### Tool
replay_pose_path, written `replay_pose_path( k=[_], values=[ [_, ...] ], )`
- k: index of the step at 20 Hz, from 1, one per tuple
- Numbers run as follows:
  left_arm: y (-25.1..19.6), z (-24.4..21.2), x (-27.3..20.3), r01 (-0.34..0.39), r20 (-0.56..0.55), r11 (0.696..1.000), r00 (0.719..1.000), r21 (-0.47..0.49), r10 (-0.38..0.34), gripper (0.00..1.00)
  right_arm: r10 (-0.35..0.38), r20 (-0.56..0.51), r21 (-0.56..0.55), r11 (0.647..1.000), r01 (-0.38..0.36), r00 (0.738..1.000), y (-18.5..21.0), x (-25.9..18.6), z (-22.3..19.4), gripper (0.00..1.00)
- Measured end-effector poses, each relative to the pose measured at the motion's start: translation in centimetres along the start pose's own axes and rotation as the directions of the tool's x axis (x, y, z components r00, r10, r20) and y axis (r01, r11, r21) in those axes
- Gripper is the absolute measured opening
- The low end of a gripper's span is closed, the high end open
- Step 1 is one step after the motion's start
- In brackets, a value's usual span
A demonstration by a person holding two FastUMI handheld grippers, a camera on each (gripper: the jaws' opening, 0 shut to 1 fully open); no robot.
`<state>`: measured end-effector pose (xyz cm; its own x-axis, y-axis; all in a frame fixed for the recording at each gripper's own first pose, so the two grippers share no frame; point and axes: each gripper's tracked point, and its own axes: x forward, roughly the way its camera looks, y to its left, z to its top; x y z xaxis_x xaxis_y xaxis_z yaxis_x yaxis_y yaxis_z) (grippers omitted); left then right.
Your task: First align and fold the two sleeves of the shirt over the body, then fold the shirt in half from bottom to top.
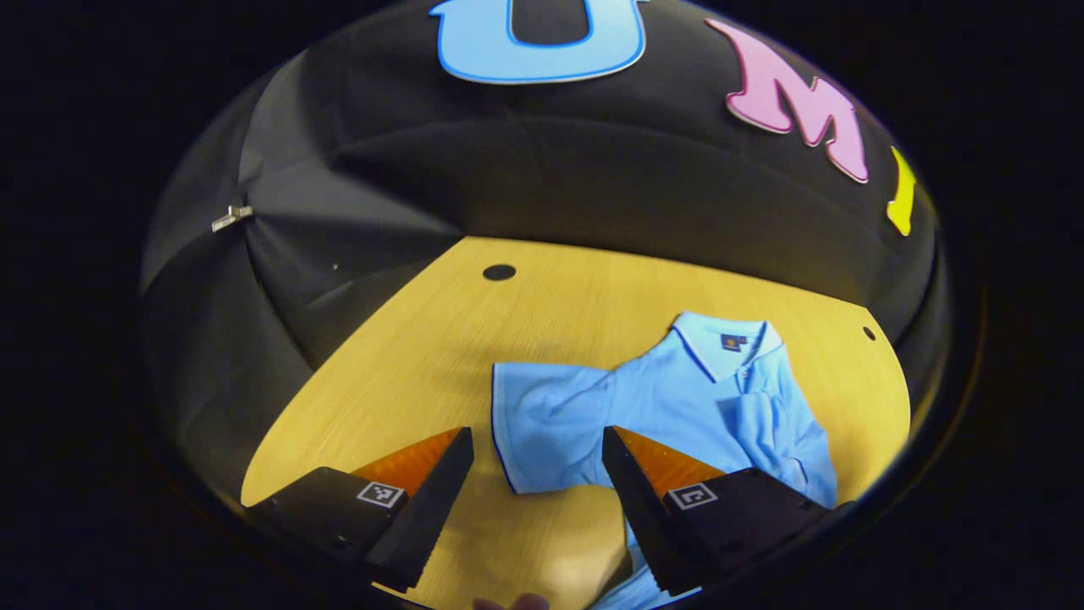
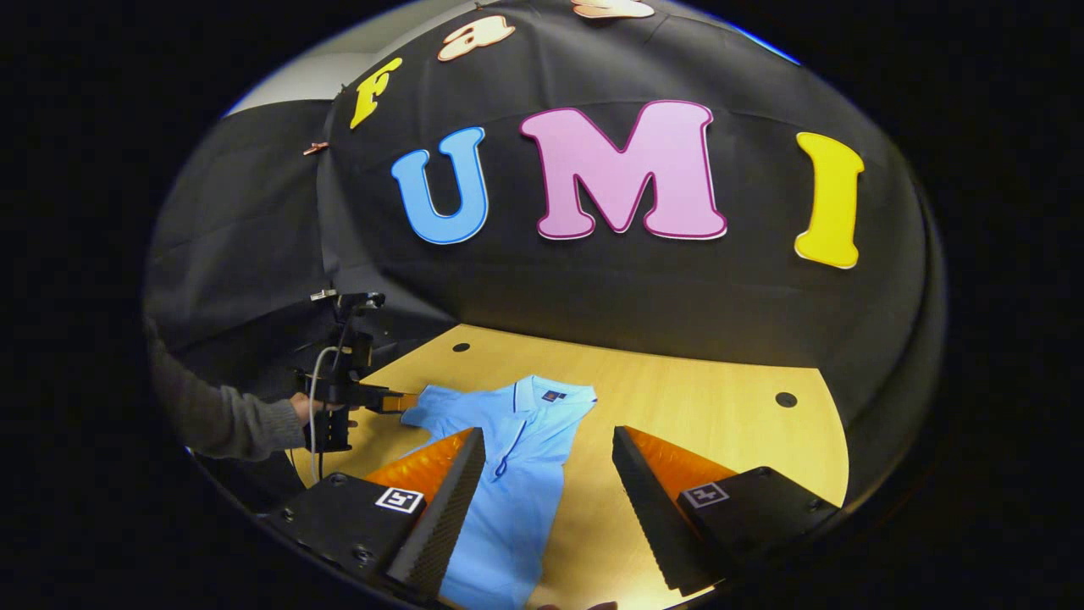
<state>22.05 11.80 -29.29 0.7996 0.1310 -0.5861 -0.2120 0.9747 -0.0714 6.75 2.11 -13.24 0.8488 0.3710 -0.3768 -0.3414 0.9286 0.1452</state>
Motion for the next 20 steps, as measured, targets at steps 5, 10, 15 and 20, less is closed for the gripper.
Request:
replay_pose_path(
  k=[5, 10, 15, 20],
  values=[
    [1.9, -2.0, 3.5, -0.060, -0.121, 0.996, 0.991, -0.059, 0.053, 0.97, -0.034, 0.000, 0.060, 0.998, 0.034, 0.999, -1.3, -2.3, -0.4, 0.94],
    [2.4, -3.4, 5.1, -0.096, -0.191, 0.994, 0.978, -0.059, 0.083, 0.97, -0.061, 0.003, 0.110, 0.992, 0.060, 0.998, -2.5, -3.6, -0.8, 0.94],
    [1.9, -3.4, 5.5, -0.084, -0.211, 0.995, 0.975, -0.055, 0.071, 0.99, -0.070, 0.009, 0.131, 0.989, 0.068, 0.998, -2.7, -4.2, -1.1, 0.94],
    [0.7, -3.5, 5.1, -0.070, -0.231, 0.995, 0.972, -0.066, 0.053, 0.38, -0.072, 0.008, 0.151, 0.986, 0.070, 0.997, -3.3, -4.5, -1.4, 0.94]
  ],
)
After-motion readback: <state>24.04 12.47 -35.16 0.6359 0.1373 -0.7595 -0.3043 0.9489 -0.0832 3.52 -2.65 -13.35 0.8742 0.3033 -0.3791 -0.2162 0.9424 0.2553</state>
